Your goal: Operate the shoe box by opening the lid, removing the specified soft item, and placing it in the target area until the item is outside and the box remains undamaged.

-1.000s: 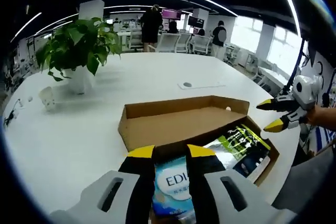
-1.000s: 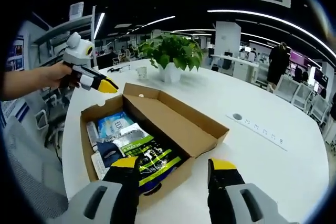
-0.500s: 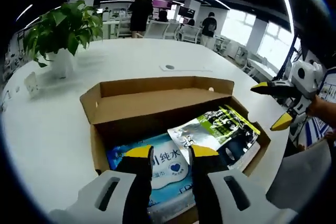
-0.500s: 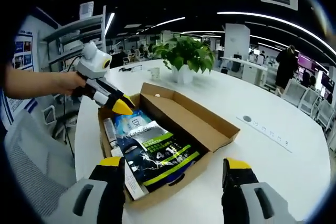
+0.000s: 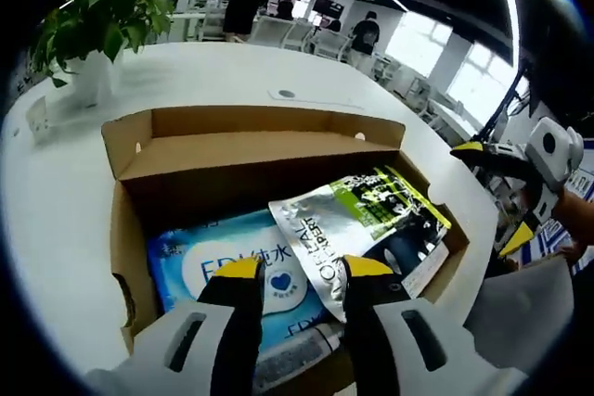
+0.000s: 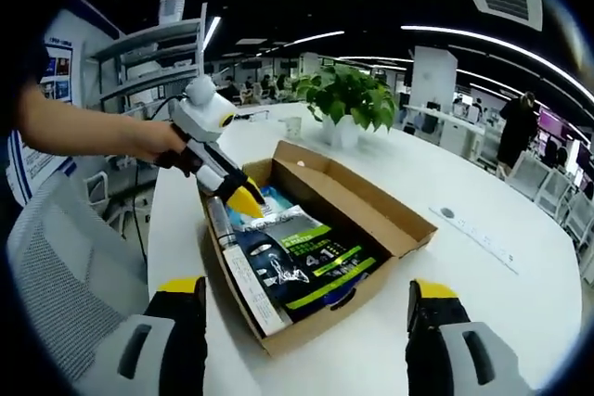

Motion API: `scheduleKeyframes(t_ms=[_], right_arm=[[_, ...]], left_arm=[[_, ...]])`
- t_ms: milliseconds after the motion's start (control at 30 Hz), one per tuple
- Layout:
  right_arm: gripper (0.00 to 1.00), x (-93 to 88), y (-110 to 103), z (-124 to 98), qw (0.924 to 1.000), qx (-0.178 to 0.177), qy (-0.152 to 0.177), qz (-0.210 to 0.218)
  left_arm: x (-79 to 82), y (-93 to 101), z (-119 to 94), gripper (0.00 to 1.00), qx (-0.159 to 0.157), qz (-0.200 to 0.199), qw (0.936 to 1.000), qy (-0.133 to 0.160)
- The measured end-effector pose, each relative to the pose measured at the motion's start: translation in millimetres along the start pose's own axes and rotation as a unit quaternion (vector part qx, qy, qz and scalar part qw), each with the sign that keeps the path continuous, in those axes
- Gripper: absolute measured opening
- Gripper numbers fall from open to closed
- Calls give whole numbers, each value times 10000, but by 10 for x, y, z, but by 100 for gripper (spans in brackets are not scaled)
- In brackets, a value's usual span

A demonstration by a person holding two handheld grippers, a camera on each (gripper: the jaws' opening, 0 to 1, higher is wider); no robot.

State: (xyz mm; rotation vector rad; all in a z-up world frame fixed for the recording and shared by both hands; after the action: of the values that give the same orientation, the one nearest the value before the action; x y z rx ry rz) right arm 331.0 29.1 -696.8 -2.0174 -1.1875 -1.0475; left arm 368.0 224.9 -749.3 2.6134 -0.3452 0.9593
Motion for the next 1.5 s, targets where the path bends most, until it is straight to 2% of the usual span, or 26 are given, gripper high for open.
scheduleKeyframes(t_ms=[300, 533, 700, 767, 867, 933, 1200, 1500], right_arm=[[90, -50, -24, -37, 9999, -49, 70, 130], [88, -103, -51, -33, 9996, 5, 106, 266], [87, -130, -78, -16, 9994, 30, 120, 320], [86, -132, -83, -13, 9994, 38, 125, 334], [85, -127, -92, -5, 9994, 45, 133, 330], [85, -127, -88, 0, 9994, 38, 133, 321], [82, -115, -80, 5, 9994, 33, 151, 307], [70, -67, -101, 65, 9998, 91, 196, -46]], left_arm=[[-67, 75, 87, 30, -145, -6, 9996, -260], [-66, 88, 118, 26, -399, -307, 9983, -277], [-66, 115, 131, 20, -578, -405, 9972, -254], [-62, 102, 139, 17, -544, -451, 9972, -241], [-34, 39, 154, 4, -323, -403, 9986, -149], [-25, 45, 153, 3, -329, -470, 9982, -152], [-18, 59, 142, 0, -272, -294, 9992, -71], [17, 33, 94, 0, -193, -218, 9996, -3]])
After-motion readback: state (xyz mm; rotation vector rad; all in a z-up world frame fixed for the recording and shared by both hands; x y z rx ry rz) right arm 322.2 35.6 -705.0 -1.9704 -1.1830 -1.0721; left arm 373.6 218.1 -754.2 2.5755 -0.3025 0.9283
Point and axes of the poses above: the point that each gripper's makers call its tool centre point, and the gripper's own axes: z roughly forward along the fingers, y roughly to its right, x roughly out of its top, the point moved 4 cm from there along -z, roughly backward along the fingers, and after that the axes turned 10 degrees about x, right-handed, at the moved point
